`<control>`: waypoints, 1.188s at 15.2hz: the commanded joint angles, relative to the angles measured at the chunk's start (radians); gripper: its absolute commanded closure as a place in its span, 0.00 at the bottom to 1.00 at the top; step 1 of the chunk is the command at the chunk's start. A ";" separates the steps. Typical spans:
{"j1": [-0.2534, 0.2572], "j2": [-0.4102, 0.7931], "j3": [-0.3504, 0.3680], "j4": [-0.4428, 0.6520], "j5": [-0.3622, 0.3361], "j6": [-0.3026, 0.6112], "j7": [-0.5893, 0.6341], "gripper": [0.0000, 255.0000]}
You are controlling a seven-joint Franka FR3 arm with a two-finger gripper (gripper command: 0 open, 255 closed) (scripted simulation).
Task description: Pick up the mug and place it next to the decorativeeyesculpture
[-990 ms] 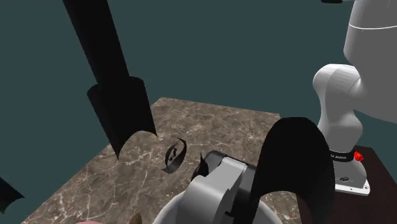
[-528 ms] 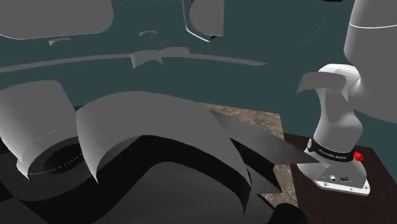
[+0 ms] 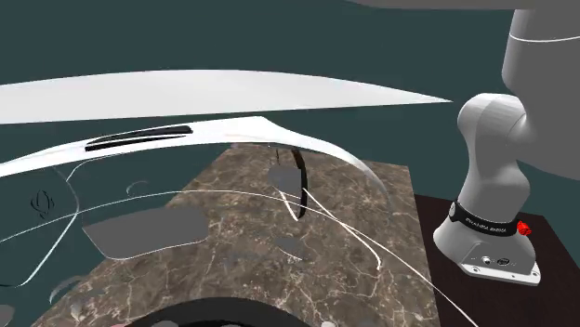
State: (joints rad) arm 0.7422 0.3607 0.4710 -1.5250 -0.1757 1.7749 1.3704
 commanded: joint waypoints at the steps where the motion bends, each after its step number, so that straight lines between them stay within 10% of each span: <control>1: 0.001 0.004 -0.001 -0.020 -0.003 0.025 0.004 1.00; 18: 0.003 0.069 -0.018 -0.165 -0.041 0.227 0.032 1.00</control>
State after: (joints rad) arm 0.7436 0.4212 0.4546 -1.6865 -0.2119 1.9895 1.3996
